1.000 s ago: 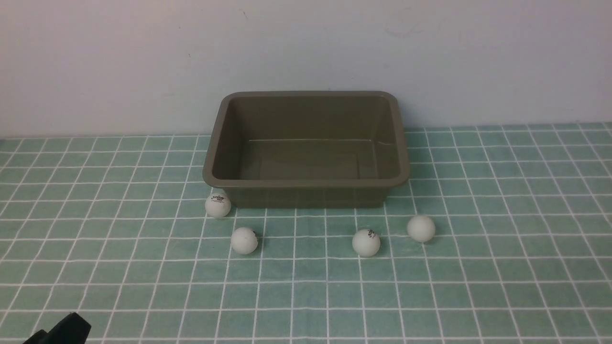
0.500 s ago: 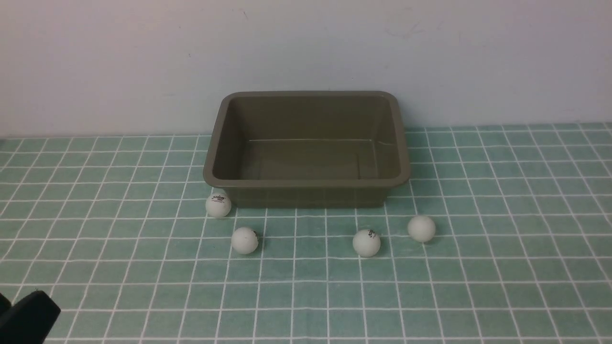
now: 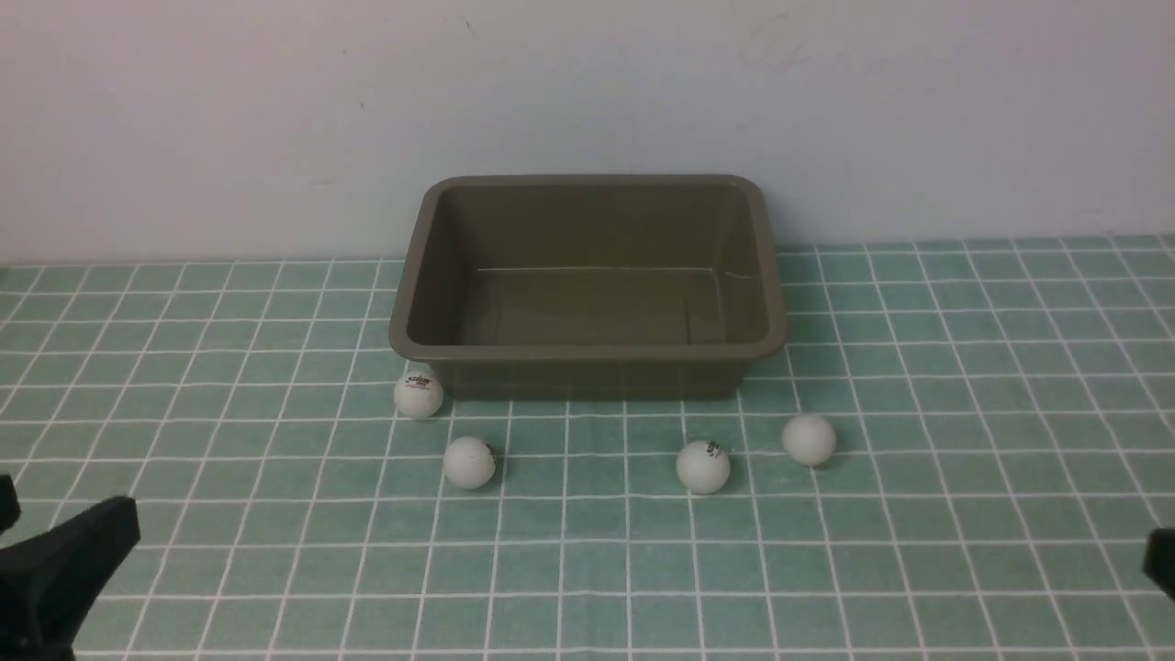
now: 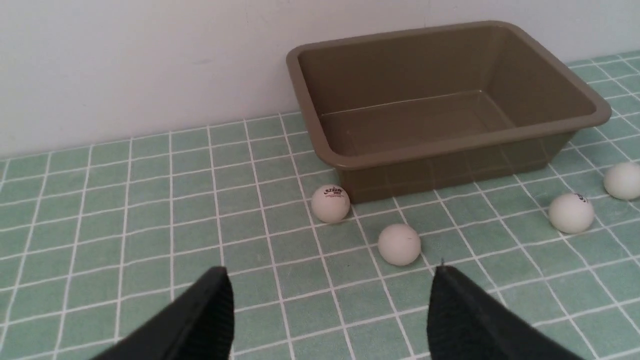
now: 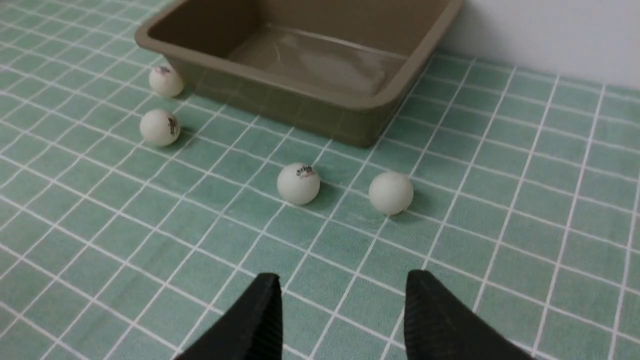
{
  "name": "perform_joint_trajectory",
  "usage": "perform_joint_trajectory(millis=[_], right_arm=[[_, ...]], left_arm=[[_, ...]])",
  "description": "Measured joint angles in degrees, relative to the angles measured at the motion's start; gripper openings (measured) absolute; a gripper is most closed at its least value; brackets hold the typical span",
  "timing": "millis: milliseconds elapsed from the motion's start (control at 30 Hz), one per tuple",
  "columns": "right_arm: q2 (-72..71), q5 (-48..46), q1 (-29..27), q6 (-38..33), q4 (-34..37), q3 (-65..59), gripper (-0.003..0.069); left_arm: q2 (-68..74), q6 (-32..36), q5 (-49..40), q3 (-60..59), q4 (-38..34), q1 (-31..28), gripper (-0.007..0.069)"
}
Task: Put the table tennis balls in the box on the green coffee tablecloth.
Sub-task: 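Reach for and grasp a ping pong ball on the table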
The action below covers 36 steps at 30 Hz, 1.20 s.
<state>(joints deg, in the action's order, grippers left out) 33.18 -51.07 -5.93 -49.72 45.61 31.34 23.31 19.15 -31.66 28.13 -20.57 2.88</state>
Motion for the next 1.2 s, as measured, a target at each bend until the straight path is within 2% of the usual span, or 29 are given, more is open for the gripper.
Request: perform_joint_trajectory(millis=[133,233,467,633,900,1067,1200], right_arm=[[13.43,1.19,0.0,-1.83,-0.39,5.39,0.0316],[22.56,4.61,0.0,-6.14,-0.09,8.19,0.0316],[39.96,7.87,0.06,-15.36,5.21,9.34,0.0316],[45.55,11.01,3.98,-18.33,6.16,9.4,0.0316],[50.83,13.95,13.42,-15.72,6.31,14.48,0.0316],[54.37,14.03,15.58,-11.6,4.99,18.64,0.0316],[59.72,13.97,15.87,-4.53,0.29,24.21,0.0316]], left_arm=[[0.06,0.75,0.0,0.0,0.0,0.0,0.0469],[0.06,1.45,0.4,0.0,0.06,0.0,0.0469],[0.06,3.16,2.16,0.0,0.09,0.0,0.0469],[0.06,3.16,2.16,0.0,0.17,0.0,0.0469],[0.06,3.16,2.28,-0.54,0.19,0.0,0.0469],[0.08,3.16,1.87,-0.69,0.24,0.0,0.0469],[0.13,3.21,1.5,-0.69,0.24,0.0,0.0469]])
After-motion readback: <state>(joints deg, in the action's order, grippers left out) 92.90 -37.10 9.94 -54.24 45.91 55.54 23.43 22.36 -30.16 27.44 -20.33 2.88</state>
